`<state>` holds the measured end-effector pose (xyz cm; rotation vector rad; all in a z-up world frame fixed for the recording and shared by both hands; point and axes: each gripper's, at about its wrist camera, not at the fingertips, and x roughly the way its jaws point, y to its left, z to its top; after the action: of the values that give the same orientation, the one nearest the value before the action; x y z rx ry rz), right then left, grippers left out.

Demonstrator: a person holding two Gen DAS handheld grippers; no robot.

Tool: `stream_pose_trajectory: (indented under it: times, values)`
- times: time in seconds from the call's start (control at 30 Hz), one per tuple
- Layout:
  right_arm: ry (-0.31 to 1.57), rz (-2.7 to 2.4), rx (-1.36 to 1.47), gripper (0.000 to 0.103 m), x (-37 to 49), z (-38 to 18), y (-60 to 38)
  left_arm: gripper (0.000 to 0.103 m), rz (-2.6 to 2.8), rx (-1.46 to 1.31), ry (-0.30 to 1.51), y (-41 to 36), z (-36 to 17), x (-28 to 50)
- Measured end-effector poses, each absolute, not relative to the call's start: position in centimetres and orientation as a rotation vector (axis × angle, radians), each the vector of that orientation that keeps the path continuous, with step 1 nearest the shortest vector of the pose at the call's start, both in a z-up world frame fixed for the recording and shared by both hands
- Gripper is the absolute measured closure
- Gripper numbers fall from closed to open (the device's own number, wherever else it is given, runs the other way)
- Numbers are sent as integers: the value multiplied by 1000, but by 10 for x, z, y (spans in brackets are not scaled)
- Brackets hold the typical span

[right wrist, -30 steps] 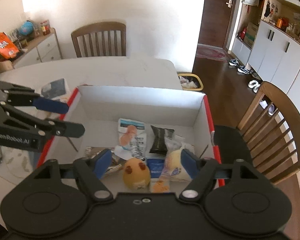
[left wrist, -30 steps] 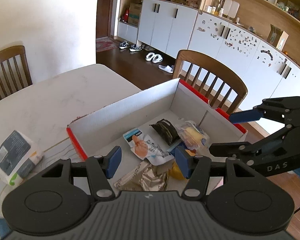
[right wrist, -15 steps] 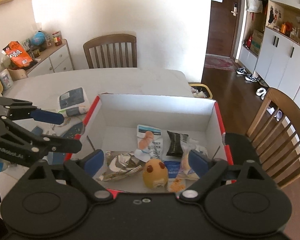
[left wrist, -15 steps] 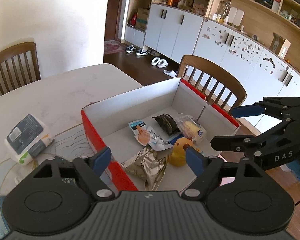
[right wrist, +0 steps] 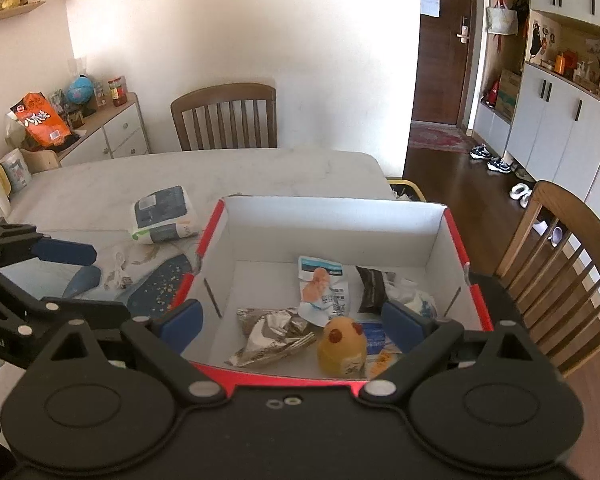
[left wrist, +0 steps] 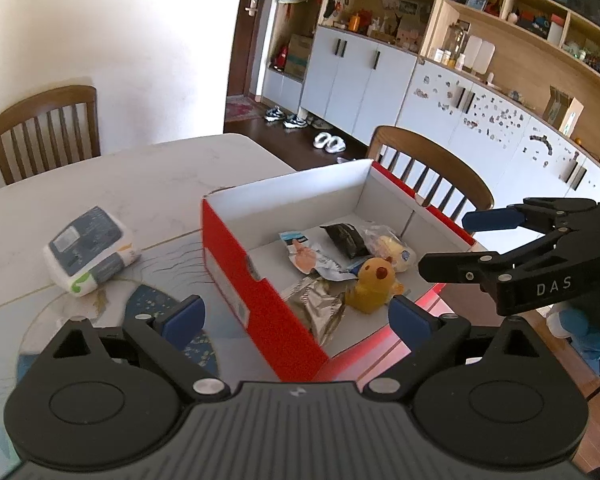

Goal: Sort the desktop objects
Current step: 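Move both tools back from the box toward the table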

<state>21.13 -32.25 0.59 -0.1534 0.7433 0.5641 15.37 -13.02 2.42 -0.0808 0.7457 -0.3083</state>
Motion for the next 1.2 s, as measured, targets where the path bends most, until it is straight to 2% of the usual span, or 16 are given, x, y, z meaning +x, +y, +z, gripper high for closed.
stream_pose_trajectory:
  times: [0.73, 1.2]
  values:
    - [755, 570, -132, 7, 174, 9, -215, 4, -326, -77, 676, -18, 25, 100]
    - [765, 600, -151, 7, 166, -12, -140, 4, -399, -44, 720, 49, -13, 83]
